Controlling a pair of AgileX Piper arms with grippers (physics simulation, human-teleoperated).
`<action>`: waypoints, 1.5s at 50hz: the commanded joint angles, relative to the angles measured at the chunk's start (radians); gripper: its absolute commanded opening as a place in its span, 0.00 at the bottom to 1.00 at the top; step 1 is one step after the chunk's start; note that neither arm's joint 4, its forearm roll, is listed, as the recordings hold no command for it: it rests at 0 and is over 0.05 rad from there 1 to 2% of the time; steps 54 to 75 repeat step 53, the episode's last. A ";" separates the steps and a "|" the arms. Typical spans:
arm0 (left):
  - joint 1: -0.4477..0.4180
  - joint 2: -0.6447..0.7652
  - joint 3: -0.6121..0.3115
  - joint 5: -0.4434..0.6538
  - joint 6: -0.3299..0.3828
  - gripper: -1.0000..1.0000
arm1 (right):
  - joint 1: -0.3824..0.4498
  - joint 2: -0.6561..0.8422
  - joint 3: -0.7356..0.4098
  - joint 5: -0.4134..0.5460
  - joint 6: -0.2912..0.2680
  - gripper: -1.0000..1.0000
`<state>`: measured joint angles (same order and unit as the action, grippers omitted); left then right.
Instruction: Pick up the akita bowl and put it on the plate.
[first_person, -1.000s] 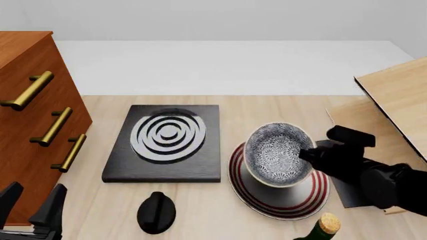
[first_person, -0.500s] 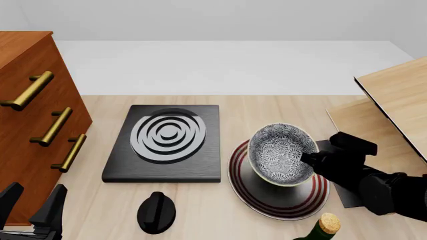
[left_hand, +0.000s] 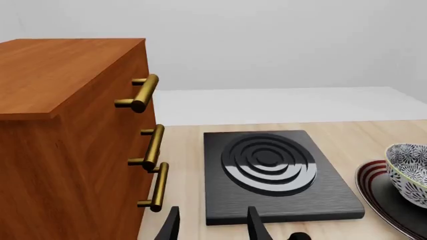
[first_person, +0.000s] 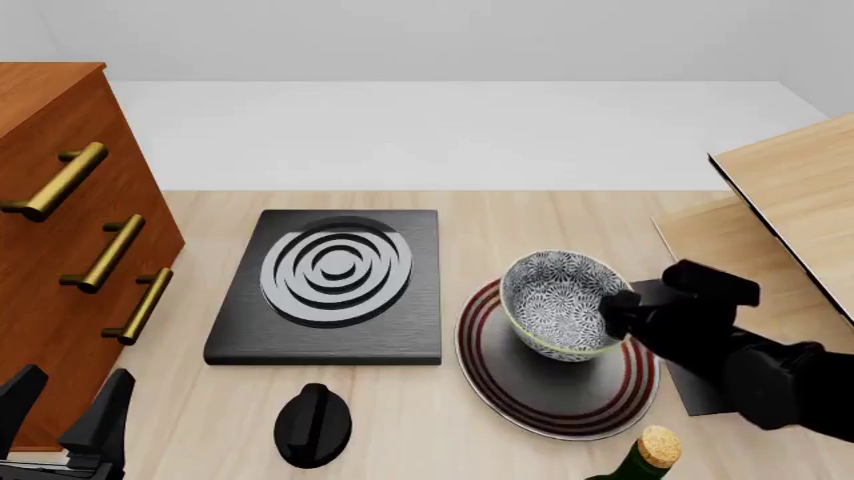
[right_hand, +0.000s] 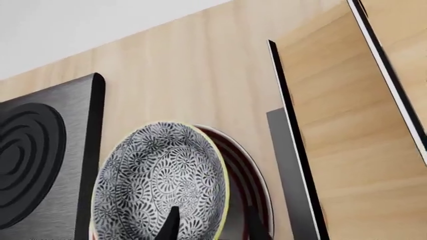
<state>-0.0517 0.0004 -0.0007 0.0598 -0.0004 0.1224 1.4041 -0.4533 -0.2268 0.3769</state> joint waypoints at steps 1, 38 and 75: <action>-0.001 0.000 0.000 0.001 0.001 1.00 | 0.015 -0.074 -0.021 0.062 -0.032 1.00; -0.005 0.000 0.001 0.005 -0.002 1.00 | -0.017 -0.450 -0.011 0.143 -0.299 1.00; -0.006 0.000 0.001 0.006 -0.001 1.00 | -0.033 -0.779 0.122 0.159 -0.339 1.00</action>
